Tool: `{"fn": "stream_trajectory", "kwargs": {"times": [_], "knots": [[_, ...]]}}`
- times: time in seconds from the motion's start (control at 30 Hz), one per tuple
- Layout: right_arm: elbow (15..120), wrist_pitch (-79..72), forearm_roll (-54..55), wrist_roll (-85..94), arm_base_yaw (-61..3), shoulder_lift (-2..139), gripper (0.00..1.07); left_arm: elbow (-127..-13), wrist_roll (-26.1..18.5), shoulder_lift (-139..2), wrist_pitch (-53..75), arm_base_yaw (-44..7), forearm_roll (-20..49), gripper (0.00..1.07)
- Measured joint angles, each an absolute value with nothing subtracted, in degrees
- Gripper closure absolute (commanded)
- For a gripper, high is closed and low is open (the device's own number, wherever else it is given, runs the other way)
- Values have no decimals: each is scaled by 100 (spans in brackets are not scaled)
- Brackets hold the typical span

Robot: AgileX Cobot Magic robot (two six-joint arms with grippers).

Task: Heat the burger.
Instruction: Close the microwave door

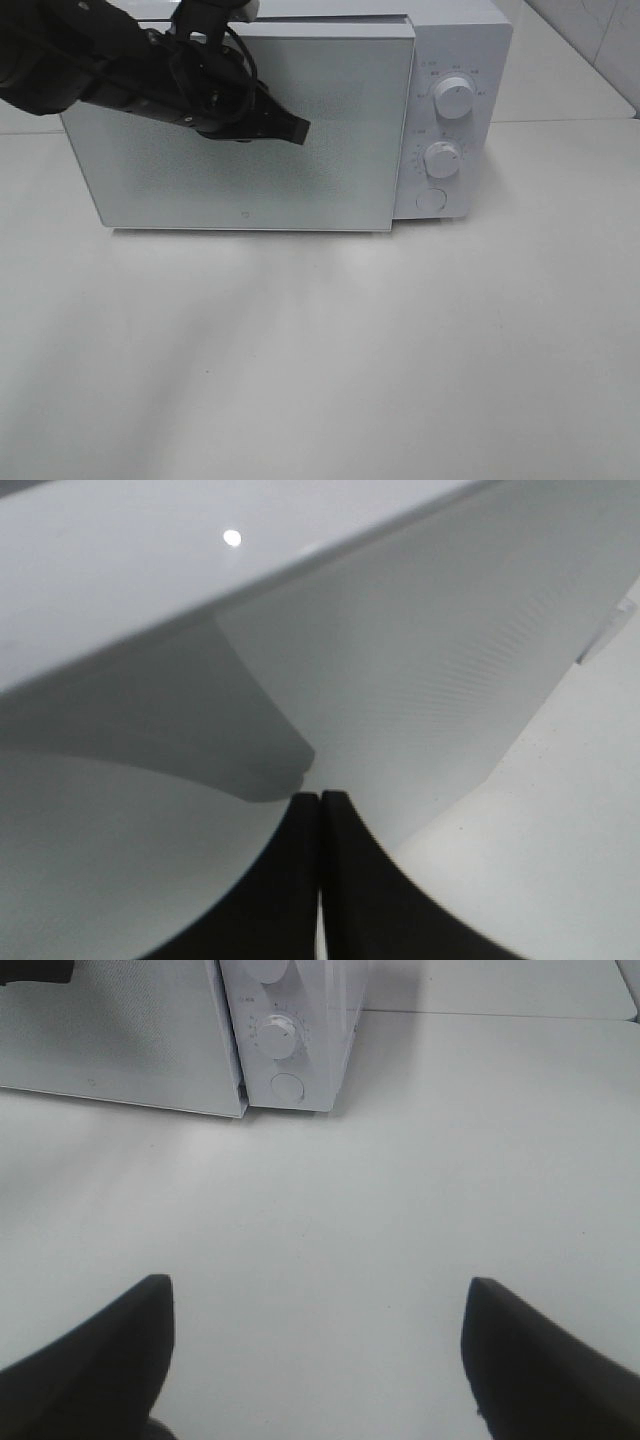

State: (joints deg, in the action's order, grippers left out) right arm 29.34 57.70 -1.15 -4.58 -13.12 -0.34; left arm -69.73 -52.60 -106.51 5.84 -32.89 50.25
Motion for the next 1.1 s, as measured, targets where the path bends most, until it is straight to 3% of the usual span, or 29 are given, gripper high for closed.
{"fn": "stream_trajectory", "kwargs": {"times": [0.3,0.9,1.07,1.1], "knots": [[2934,5770,-115,-458,-1312,-34,32,-7815,-5008,-11282,848,-3684,5243,107],[2934,5770,-115,-458,-1312,-34,32,-8543,-4956,-11769,1318,-3816,5220,107],[2934,5770,-115,-458,-1312,-34,32,-8606,-5042,-11746,1879,-3753,4721,107],[2934,5770,-115,-458,-1312,-34,32,-8617,-4985,-11700,2137,-3707,4354,107]]}}
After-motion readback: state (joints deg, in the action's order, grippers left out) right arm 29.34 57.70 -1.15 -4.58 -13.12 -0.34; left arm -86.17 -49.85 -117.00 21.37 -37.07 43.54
